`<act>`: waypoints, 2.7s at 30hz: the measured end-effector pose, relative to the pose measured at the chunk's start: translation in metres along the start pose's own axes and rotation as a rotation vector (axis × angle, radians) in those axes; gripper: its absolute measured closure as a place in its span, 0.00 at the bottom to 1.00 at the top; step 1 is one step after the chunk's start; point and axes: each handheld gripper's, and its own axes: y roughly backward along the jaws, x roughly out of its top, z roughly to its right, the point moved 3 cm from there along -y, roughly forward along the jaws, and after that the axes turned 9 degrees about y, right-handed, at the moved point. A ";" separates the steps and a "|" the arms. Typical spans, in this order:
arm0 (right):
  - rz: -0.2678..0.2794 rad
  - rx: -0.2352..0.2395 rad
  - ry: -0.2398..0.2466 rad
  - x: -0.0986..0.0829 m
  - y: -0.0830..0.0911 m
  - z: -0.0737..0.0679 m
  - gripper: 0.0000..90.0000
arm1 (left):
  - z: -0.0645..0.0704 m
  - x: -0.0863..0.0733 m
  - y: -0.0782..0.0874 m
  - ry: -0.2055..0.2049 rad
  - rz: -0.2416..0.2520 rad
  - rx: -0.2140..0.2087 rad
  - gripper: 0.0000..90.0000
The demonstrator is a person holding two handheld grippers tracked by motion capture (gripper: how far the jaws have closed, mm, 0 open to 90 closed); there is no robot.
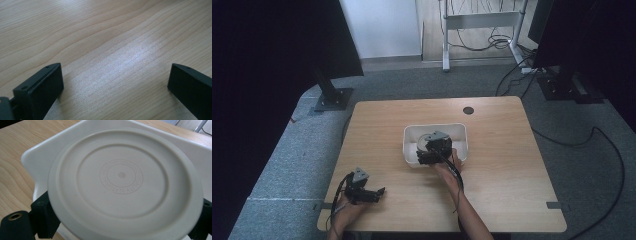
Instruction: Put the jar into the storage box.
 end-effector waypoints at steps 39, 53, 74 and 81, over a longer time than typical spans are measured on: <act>-0.043 0.024 -0.014 -0.007 -0.017 -0.004 0.00 | 0.000 0.000 0.000 -0.002 0.000 -0.002 0.00; -0.015 0.023 0.017 -0.001 -0.001 -0.005 0.01 | 0.000 0.000 0.000 -0.001 0.000 -0.002 0.00; 0.025 0.056 0.065 -0.007 0.032 -0.002 0.02 | 0.000 0.000 0.000 -0.003 0.000 -0.001 0.00; 0.034 0.071 0.077 -0.010 0.043 -0.001 0.02 | 0.001 0.000 0.000 0.003 0.003 0.001 0.00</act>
